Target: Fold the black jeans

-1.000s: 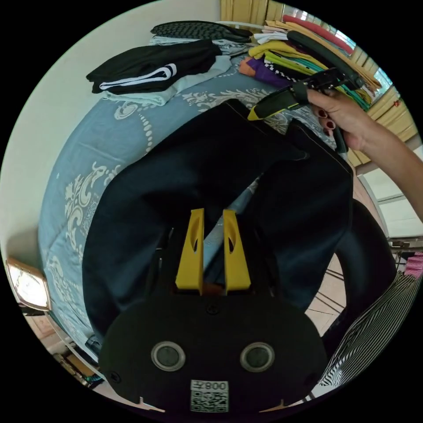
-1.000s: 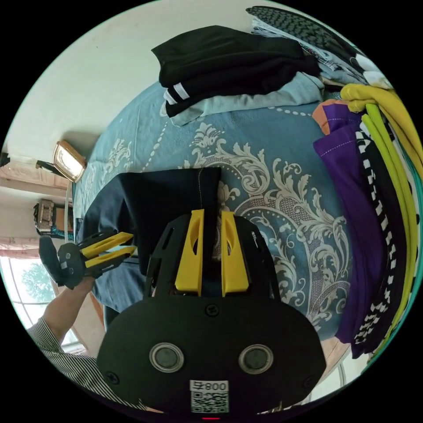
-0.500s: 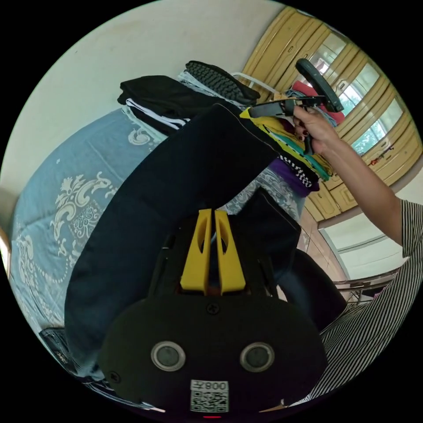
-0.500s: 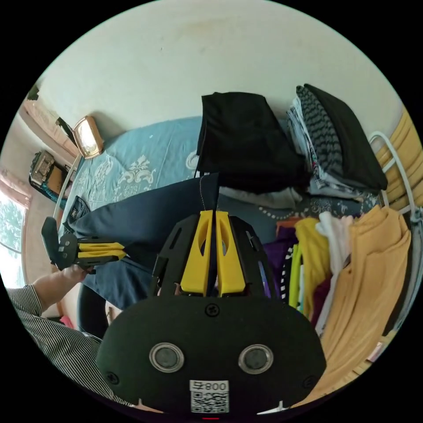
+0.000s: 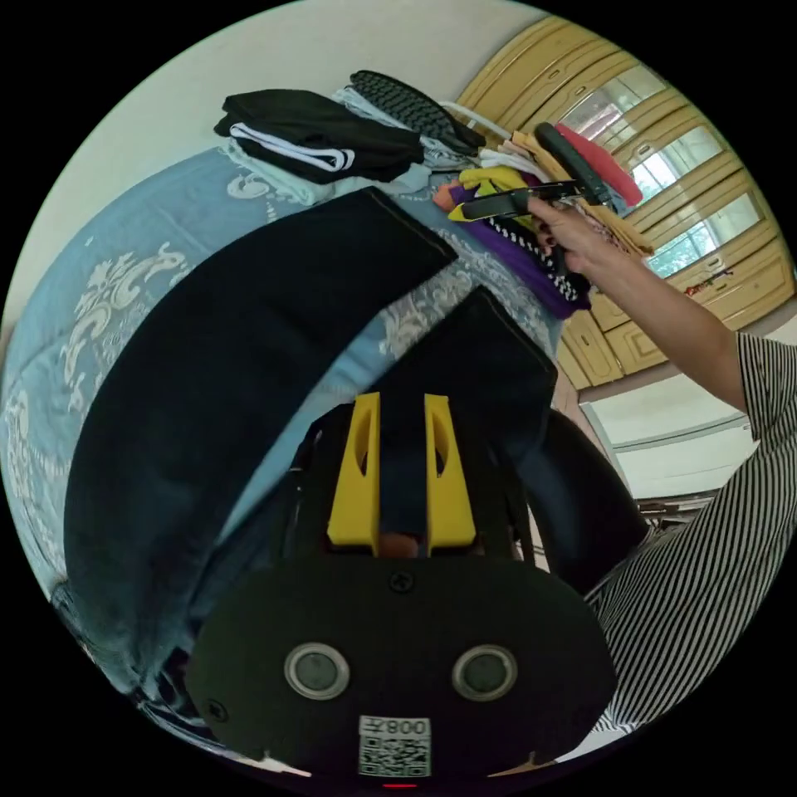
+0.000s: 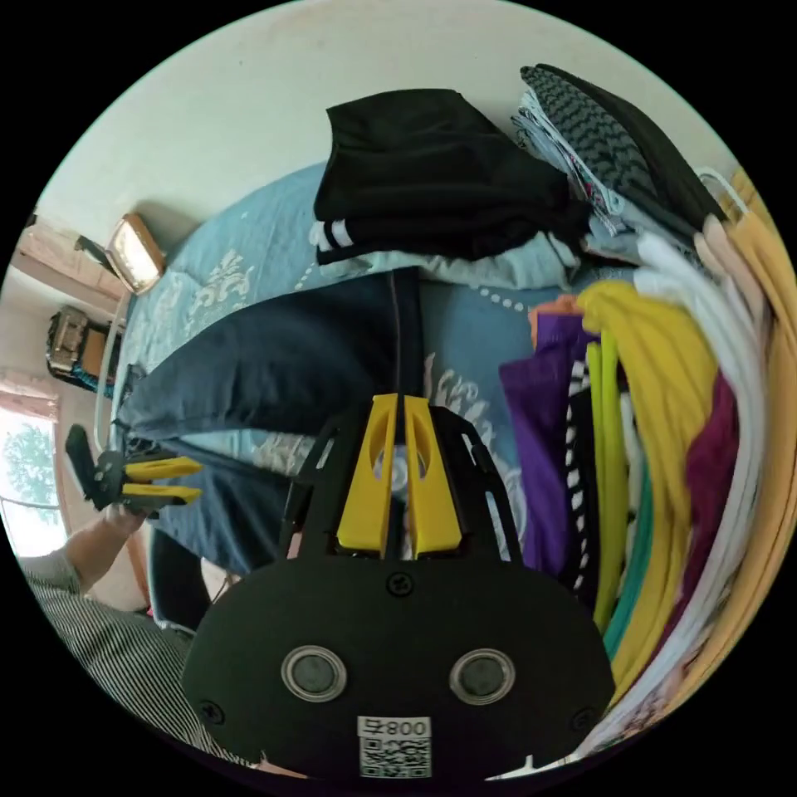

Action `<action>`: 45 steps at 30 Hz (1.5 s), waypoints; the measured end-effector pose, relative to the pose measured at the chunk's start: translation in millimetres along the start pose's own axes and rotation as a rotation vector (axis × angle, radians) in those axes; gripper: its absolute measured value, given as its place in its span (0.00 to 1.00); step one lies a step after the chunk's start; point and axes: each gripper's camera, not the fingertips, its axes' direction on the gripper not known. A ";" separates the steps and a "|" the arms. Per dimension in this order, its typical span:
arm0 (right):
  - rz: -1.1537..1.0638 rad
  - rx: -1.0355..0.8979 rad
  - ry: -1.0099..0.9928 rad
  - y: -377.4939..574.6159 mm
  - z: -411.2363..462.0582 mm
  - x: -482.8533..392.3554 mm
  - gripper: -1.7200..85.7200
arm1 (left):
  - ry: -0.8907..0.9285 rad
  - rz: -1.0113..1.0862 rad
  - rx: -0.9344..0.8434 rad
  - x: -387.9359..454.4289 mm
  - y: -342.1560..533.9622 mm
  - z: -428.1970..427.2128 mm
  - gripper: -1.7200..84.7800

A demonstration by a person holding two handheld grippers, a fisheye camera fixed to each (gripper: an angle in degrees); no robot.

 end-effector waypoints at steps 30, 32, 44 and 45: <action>0.061 -0.140 -0.093 154.5 -40.8 -11.1 0.04 | -0.178 -0.035 -0.126 45.3 134.2 10.6 0.03; 0.036 -0.146 -0.063 151.9 -51.5 -13.5 0.04 | -0.264 0.003 -0.106 51.4 137.8 4.8 0.05; 0.089 -0.226 -0.094 125.2 -38.2 -3.3 0.04 | -0.237 -0.062 -0.120 -5.1 176.9 -5.6 0.03; 0.103 -0.260 -0.103 123.8 -30.1 -1.8 0.04 | -0.217 -0.112 -0.083 -22.0 184.1 -18.6 0.03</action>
